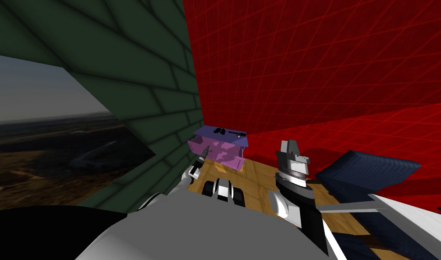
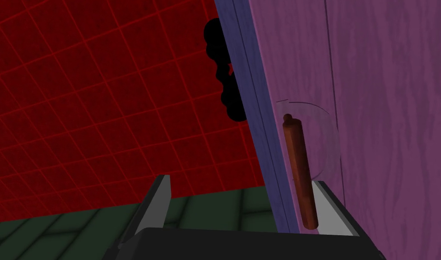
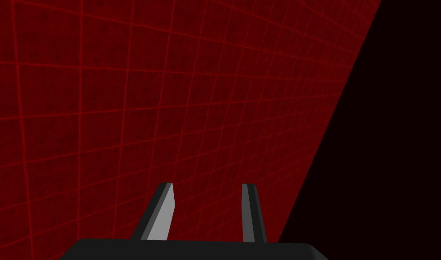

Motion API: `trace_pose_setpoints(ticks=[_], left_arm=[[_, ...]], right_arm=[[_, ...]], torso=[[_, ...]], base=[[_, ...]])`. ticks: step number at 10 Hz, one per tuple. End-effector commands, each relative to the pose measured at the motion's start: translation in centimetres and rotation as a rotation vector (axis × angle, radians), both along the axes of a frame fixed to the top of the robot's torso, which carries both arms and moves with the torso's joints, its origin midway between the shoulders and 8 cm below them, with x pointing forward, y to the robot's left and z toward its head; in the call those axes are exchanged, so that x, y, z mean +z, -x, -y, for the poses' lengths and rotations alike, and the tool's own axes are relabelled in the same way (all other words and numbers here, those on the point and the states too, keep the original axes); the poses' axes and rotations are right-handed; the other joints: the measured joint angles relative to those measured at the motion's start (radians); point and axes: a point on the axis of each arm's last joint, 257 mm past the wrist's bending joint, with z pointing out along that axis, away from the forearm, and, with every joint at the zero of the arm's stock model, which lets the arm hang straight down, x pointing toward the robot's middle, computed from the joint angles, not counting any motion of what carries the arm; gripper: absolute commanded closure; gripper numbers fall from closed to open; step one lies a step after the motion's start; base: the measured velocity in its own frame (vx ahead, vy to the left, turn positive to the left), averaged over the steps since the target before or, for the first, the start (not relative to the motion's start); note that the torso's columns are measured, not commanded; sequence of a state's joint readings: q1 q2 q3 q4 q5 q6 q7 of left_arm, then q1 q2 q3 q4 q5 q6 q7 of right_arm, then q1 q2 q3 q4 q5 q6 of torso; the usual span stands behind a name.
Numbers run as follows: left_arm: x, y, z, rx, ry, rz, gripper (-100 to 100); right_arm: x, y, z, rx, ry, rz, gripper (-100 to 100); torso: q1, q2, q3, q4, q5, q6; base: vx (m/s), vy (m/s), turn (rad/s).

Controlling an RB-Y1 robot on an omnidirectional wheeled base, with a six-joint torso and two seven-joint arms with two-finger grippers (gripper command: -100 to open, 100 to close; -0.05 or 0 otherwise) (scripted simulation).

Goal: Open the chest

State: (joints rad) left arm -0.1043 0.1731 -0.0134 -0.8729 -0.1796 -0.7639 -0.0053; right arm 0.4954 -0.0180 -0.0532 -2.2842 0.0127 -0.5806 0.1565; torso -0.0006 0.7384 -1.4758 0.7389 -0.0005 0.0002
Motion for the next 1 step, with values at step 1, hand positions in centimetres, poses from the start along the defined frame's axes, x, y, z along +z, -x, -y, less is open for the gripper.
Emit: trace_pose_setpoints(ticks=[1], left_arm=[[-0.03,0.01,-0.01,0.000,0.000,-0.001,0]], right_arm=[[0.00,0.00,0.00,0.000,0.000,0.000,0]], torso=[[0.000,0.000,0.000,0.000,0.000,0.000]], base=[[0.000,0.000,0.000]])
